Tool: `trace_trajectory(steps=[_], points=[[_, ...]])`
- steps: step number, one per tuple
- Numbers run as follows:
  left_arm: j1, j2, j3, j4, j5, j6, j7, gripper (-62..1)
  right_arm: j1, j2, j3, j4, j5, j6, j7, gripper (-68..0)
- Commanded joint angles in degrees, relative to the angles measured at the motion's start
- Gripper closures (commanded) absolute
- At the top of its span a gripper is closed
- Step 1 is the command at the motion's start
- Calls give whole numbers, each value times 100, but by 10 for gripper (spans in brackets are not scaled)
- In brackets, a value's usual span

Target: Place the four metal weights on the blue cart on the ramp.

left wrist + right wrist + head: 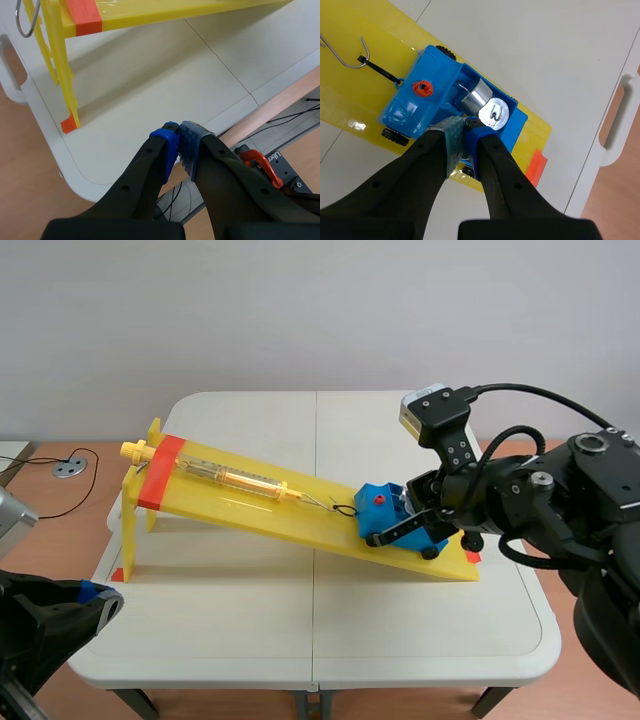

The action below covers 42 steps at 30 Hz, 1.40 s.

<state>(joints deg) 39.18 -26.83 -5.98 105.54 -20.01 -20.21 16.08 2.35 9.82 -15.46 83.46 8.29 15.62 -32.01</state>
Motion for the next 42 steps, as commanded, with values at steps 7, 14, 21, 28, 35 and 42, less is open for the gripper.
trace_trajectory(steps=[7, 14, 21, 28, 35, 42], points=[[-127, 31, -103, 417, -422, -122, -549, -51, 638, 15, 151, 470, -22, -282, 1049, -95], [-127, 31, -103, 417, -422, -122, -549, -51, 638, 17, 240, 520, 4, -280, 1067, -212], [-127, 31, -103, 424, -422, -125, -450, -51, 428, 269, 680, 1290, 780, -251, 544, -95], [-129, 247, -103, 918, -186, -376, -247, -33, -385, 916, 1193, 2159, 1362, 11, 273, -6], [-415, 962, -101, 1447, 343, -376, -245, -30, -1766, 1440, 1987, 2824, 2048, 852, 164, -6], [-931, 1399, 98, 1443, 640, -424, -203, -29, -3248, 1508, 2957, 3342, 2470, 1460, 79, -6]])
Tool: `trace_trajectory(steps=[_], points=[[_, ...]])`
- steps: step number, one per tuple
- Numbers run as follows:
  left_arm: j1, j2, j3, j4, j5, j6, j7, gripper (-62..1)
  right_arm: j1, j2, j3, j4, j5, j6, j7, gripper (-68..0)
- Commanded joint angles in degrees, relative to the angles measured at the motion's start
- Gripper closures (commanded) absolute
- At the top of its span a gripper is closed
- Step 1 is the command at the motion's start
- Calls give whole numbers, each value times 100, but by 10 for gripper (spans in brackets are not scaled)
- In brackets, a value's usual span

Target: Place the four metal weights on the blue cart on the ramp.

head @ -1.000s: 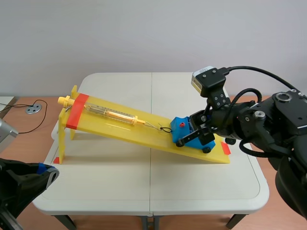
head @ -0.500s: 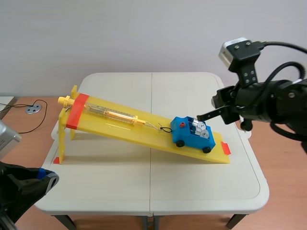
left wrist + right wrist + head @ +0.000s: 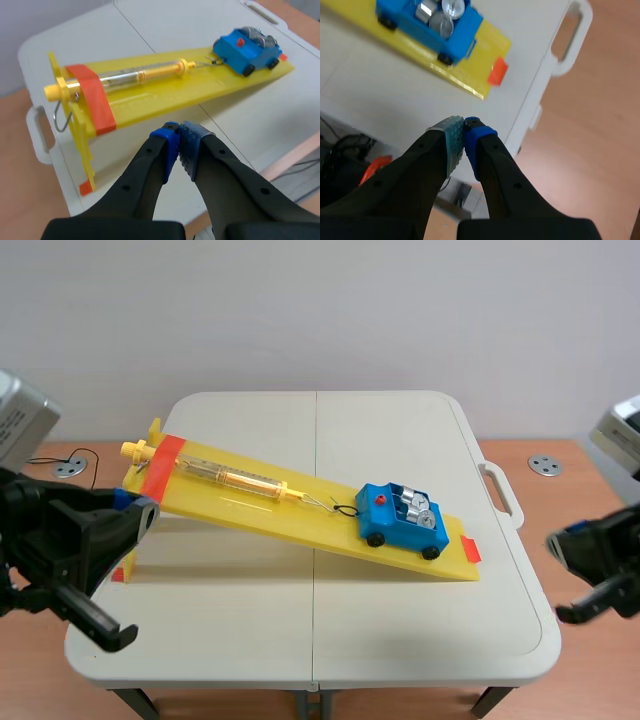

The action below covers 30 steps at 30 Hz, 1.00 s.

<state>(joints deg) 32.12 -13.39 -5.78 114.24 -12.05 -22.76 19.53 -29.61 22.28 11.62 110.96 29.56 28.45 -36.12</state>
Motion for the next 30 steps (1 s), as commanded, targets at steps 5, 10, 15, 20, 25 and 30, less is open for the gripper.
trace_trajectory(steps=[5, 10, 15, 20, 25, 30], points=[[-678, 273, 566, 455, 404, -140, -568, -29, -955, 262, 782, 791, 463, 546, 496, -6], [-1283, 549, 1005, -197, 1032, 131, -693, -29, -1755, 258, 1123, 826, 564, 903, 494, -6], [-1937, 785, 1318, -966, 1499, 413, -772, -29, -2441, 181, 1335, 826, 564, 1200, 492, -6], [-2465, 894, 1458, -1545, 1775, 730, -782, -29, -2798, 181, 1351, 824, 562, 1215, 494, -6], [-2728, 892, 1456, -1847, 1923, 1097, -793, -29, -2800, 181, 1351, 824, 560, 1215, 498, -6], [-2754, 892, 1456, -1878, 1921, 1174, -807, -29, -2785, 181, 1351, 824, 560, 1215, 509, -6]])
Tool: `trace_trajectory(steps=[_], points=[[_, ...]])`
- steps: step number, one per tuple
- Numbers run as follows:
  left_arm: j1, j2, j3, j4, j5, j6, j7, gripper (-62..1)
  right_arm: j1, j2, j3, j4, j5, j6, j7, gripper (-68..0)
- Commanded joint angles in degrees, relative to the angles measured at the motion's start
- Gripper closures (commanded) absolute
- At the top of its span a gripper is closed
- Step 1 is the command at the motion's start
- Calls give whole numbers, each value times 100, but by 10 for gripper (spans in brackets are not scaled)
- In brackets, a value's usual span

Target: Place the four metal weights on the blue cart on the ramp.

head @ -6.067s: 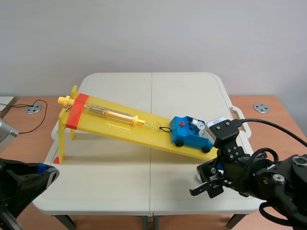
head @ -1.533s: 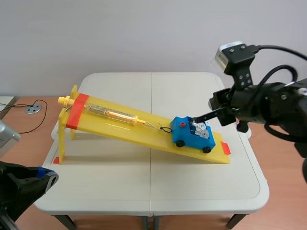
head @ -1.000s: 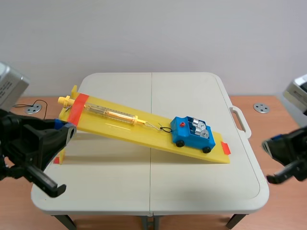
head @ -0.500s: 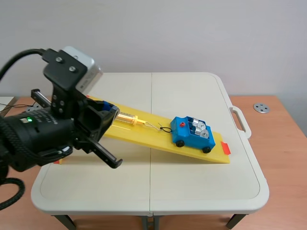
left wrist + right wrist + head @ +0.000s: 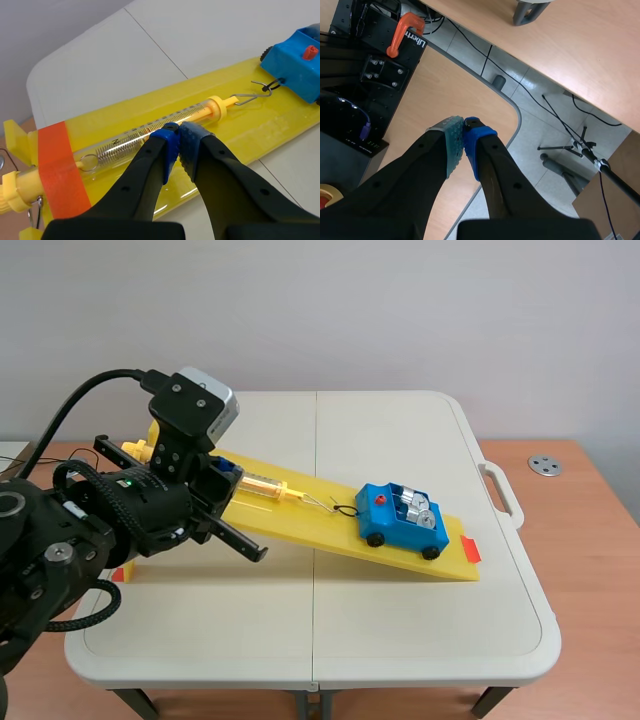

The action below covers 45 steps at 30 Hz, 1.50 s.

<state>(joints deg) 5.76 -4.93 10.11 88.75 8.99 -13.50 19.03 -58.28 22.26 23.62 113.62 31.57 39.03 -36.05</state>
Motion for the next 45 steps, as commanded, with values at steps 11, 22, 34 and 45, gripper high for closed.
trace_trajectory(steps=[11, 22, 34, 45], points=[[-116, 46, -133, 671, -184, 247, -741, -29, 96, 184, 151, 557, 356, 157, 509, -6], [107, -9, -133, 1067, -560, 170, -116, -29, 505, 186, 151, 557, 358, 155, 765, -6], [1731, -597, -133, 2988, -1056, -125, 667, -33, 1952, 184, 127, 557, 365, 155, 1261, -61], [3051, -669, -155, 3700, -1056, -120, 660, -522, 2787, -372, -503, 557, 385, 129, 1314, -492]])
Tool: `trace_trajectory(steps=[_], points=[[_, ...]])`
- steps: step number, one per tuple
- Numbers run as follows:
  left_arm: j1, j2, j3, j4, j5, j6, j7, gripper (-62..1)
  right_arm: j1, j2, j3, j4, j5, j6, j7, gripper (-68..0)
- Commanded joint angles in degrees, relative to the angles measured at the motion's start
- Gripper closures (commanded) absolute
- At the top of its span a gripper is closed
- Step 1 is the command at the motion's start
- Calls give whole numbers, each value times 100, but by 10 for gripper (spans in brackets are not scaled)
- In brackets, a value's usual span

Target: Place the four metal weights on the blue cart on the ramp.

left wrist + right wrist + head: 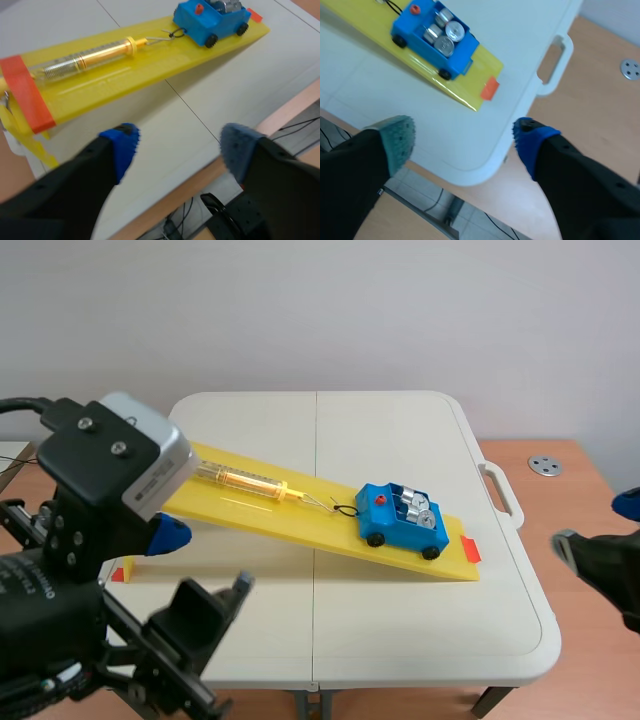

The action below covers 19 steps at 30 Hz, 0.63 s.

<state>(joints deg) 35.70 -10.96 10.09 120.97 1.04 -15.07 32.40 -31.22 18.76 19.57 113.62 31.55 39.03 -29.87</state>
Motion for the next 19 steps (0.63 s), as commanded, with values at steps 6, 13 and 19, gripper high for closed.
trace_trajectory(steps=[6, 13, 19], points=[[157, -66, -155, 476, -251, 299, -754, -623, 90, -197, -664, 557, 330, -264, 861, -661], [155, -66, -153, 476, -251, 363, -907, -623, 90, -225, -868, 551, 317, -350, 861, -661], [155, -66, -153, 466, -251, 361, -981, -623, 90, -225, -866, 551, 179, -369, 861, -661]])
